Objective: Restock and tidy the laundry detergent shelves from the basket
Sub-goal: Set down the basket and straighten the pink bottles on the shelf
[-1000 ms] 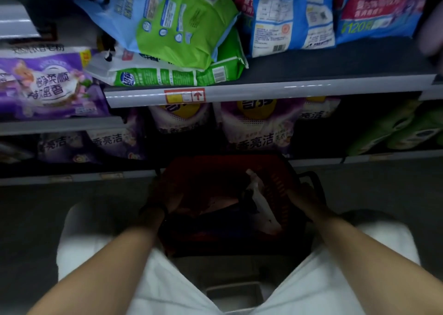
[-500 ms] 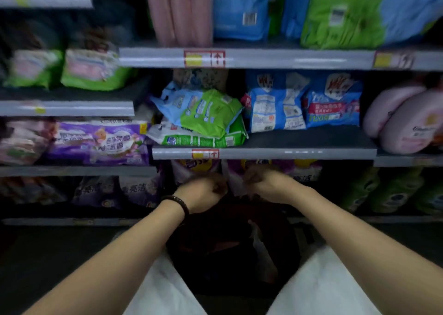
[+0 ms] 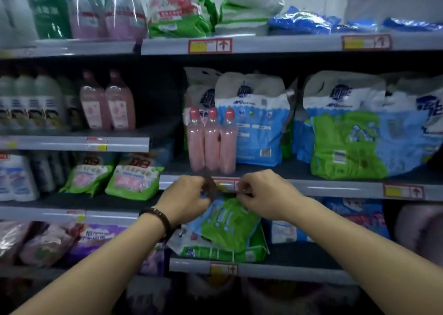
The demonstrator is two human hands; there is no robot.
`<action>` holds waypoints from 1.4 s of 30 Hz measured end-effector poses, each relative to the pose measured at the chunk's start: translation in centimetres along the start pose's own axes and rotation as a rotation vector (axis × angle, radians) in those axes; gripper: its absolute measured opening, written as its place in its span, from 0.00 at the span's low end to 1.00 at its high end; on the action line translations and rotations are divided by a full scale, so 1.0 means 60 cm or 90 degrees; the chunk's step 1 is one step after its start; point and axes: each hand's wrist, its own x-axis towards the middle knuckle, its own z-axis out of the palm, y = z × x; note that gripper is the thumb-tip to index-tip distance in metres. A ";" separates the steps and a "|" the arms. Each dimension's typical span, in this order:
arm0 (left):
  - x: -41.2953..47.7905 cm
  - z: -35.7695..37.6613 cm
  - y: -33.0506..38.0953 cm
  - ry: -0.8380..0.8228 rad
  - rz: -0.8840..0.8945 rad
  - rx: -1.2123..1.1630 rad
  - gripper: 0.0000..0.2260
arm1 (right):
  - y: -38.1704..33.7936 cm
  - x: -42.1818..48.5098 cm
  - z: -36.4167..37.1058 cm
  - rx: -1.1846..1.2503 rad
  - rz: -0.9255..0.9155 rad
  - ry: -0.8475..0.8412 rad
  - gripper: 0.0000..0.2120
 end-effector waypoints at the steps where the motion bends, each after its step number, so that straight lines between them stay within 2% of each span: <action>1: 0.028 -0.021 -0.010 0.023 -0.010 -0.012 0.10 | -0.005 0.028 -0.014 0.009 0.000 0.022 0.13; 5: 0.090 -0.067 -0.032 0.096 -0.024 -0.057 0.16 | -0.023 0.084 -0.048 -0.004 -0.036 0.069 0.10; 9: 0.160 -0.090 -0.055 0.149 -0.043 -0.061 0.25 | -0.041 0.148 -0.077 -0.054 -0.083 0.156 0.11; 12: 0.205 -0.091 -0.059 0.147 -0.102 -0.100 0.32 | -0.046 0.204 -0.104 -0.108 -0.108 0.238 0.10; 14: 0.223 -0.080 -0.062 0.150 -0.092 -0.153 0.37 | -0.043 0.244 -0.118 -0.154 -0.122 0.261 0.10; 17: 0.253 -0.068 -0.084 0.161 -0.026 -0.223 0.50 | -0.047 0.299 -0.140 -0.170 -0.103 0.175 0.18; 19: 0.269 -0.061 -0.094 0.132 0.014 -0.250 0.55 | -0.052 0.329 -0.150 -0.187 -0.089 0.095 0.23; 21: 0.270 -0.065 -0.087 0.118 0.025 -0.274 0.49 | -0.054 0.352 -0.151 -0.183 -0.084 0.034 0.26; 24: 0.263 -0.070 -0.092 0.134 0.016 -0.295 0.32 | -0.048 0.369 -0.151 -0.123 -0.100 -0.018 0.23; 31: 0.255 -0.096 -0.106 0.161 0.001 -0.275 0.15 | -0.049 0.392 -0.139 -0.121 -0.126 -0.019 0.18; 34: 0.251 -0.110 -0.110 0.162 -0.023 -0.288 0.11 | -0.062 0.404 -0.133 -0.143 -0.135 -0.025 0.12; 37: 0.244 -0.113 -0.117 0.177 -0.058 -0.296 0.16 | -0.073 0.412 -0.136 -0.183 -0.141 -0.052 0.04; 39: 0.244 -0.110 -0.124 0.194 -0.103 -0.329 0.17 | -0.076 0.414 -0.141 -0.208 -0.148 -0.056 0.03; 42: 0.246 -0.113 -0.127 0.231 -0.142 -0.360 0.11 | -0.075 0.410 -0.146 -0.235 -0.157 -0.040 0.05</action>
